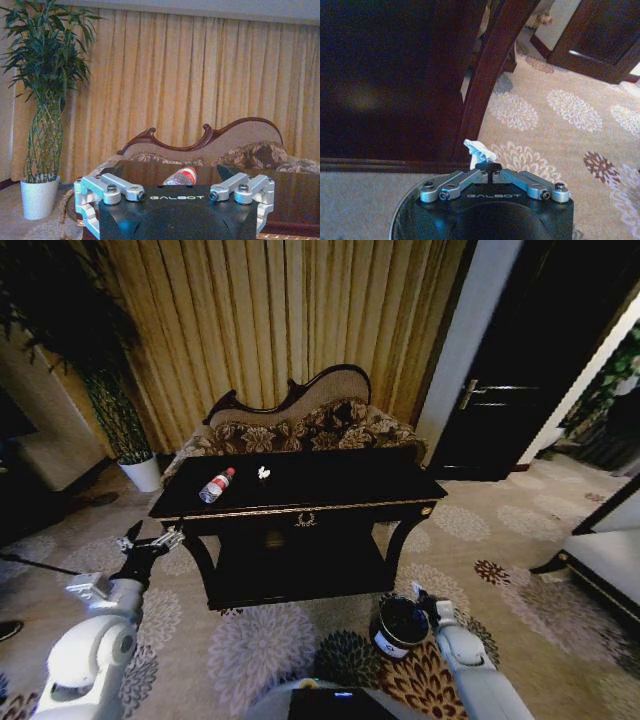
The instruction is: Move to the front of the table and place the trash on the table into the trash bin.
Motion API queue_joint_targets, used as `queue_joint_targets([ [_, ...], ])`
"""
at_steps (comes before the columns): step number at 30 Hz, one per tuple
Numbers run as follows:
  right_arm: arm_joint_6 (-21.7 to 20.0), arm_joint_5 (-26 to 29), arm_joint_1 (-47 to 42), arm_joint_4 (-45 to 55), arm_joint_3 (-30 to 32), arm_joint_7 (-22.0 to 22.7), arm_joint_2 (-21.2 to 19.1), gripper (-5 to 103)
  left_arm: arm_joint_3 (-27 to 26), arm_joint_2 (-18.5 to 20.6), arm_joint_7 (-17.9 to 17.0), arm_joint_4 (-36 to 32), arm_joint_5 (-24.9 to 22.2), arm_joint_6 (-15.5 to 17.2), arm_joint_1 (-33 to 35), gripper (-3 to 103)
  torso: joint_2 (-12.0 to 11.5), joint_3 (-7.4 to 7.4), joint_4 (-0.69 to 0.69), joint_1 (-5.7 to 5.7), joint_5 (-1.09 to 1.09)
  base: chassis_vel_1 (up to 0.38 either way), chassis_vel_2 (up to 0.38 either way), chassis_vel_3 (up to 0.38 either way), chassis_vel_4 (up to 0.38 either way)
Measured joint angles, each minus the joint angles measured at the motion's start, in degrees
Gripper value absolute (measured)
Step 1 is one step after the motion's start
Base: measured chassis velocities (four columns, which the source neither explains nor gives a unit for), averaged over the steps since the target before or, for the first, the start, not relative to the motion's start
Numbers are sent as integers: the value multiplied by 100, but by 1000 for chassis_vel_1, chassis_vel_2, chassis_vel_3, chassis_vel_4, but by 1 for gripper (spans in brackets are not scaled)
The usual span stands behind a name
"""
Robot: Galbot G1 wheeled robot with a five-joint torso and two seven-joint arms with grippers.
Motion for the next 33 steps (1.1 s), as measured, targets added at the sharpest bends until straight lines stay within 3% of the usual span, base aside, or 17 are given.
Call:
queue_joint_targets([
  [10, 86, -578, 401, -758, -100, 0, 165, 3, -18, 42, 11, 48, -137, -52, -7, 100, 0, 0, 0, 0, -1, 0, 0, 0, 0],
  [12, 80, -633, 408, -814, -89, 0, 165, 20, -19, 51, 14, 75, -147, -57, -11, 100, 0, 0, 0, 0, -1, 0, 0, 0, 0],
  [14, 71, -628, 410, -821, -87, 0, 162, 20, -19, 52, 20, 84, -147, -63, -11, 100, 0, 0, 0, 0, -1, 0, 0, 0, 0],
  [15, 51, -618, 413, -830, -85, 0, 145, 30, -18, 52, 31, 91, -147, -66, -8, 100, 0, -1, 0, 0, -1, 0, 0, 0, 0],
  [17, 46, -614, 416, -835, -84, 0, 135, 30, -17, 52, 34, 92, -147, -67, -8, 100, 0, 0, 0, 0, -1, 0, 0, 0, 0],
  [19, 41, -595, 423, -834, -81, 0, 115, 46, -12, 52, 36, 87, -147, -67, -19, 100, 0, 0, 0, 0, -1, 0, 0, 0, 0],
  [23, 51, -537, 415, -741, -69, 0, 113, 51, -11, 52, 35, 66, -146, -67, -25, 100, 0, 0, -1, 0, 0, 0, 0, 0, 0],
  [26, 84, 14, 324, -211, -31, 0, 113, 68, -11, 51, 30, 35, -141, -62, -13, 100, 0, 0, 0, 0, 0, 0, 0, 0, 0],
  [27, 84, 14, 324, -211, -31, 0, 113, 68, -11, 51, 30, 35, -141, -62, -13, 100, 0, 0, 0, 0, 0, 0, 0, 0, 0],
  [29, 4, 756, 220, 586, 21, 1, 107, 79, -11, 51, 23, 21, -127, -53, -11, 100, 0, -1, 1, 0, -1, 0, 0, 0, 0],
  [33, -104, 1242, 121, 1469, 93, 1, 104, 90, -11, 59, 15, 2, -115, -43, 2, 100, 0, 0, 1, 0, -1, 0, 0, 0, 0],
])
